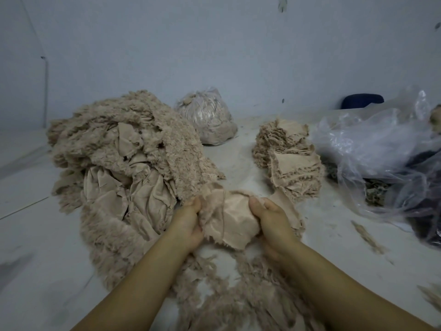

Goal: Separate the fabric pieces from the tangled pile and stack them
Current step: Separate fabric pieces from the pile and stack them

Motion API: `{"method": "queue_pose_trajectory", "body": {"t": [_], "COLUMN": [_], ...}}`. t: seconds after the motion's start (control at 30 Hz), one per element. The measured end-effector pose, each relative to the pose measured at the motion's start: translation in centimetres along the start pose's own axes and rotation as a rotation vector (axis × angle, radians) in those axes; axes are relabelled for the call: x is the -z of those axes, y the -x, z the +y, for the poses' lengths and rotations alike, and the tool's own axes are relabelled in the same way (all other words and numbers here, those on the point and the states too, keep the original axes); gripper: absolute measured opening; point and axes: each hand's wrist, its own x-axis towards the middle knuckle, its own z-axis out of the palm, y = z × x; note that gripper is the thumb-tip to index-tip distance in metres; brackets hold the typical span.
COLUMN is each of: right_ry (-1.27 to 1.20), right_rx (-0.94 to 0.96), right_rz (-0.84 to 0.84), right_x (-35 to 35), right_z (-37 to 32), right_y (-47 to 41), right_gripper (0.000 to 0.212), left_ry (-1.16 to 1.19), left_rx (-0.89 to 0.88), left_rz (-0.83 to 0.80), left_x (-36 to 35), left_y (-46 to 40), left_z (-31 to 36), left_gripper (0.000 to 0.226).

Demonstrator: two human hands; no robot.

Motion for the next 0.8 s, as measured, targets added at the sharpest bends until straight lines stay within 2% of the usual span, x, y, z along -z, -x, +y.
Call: {"method": "queue_pose_trajectory", "body": {"t": [0.07,0.13,0.17,0.23,0.3,0.37,0.5,0.67,0.8], "right_ry": [0.055,0.151,0.167,0.135,0.135,0.199,0.279,0.352,0.474], "right_rx": [0.008,0.077,0.120,0.186,0.220,0.230,0.246,0.216,0.230], "right_rz": [-0.011,-0.010,0.002,0.051,0.142,0.181,0.216,0.208,0.031], "right_x": [0.2,0.1,0.0,-0.1,0.4,1.3,2.5,3.4,2.5], "right_z": [0.0,0.1,0.2,0.0,-0.3,-0.5,-0.5,-1.1,-1.5], "right_y": [-0.2,-0.1,-0.2,-0.3,-0.6,-0.9,-1.4,-1.9,-1.5], "right_gripper": [0.023,0.024,0.024,0.021,0.024,0.025,0.034,0.053,0.048], "left_ry": [0.088,-0.015,-0.093,-0.267,-0.325,-0.305,-0.253,0.098,-0.123], "left_rx": [0.147,0.168,0.132,-0.062,-0.209,-0.252,-0.258,-0.148,-0.175], "left_rz": [-0.085,-0.167,-0.154,0.034,0.142,0.184,0.149,0.036,-0.017], "left_x": [0.1,-0.5,-0.8,-0.9,-0.8,-0.3,0.3,0.5,-1.1], "left_y": [0.1,0.6,0.6,0.2,-0.1,-0.6,-1.0,-1.2,-0.9], "left_z": [0.7,0.5,0.0,-0.8,-0.9,-0.8,-0.7,1.0,-0.2], "left_gripper": [0.053,0.063,0.054,0.034,0.007,0.019,0.025,0.031,0.034]}}
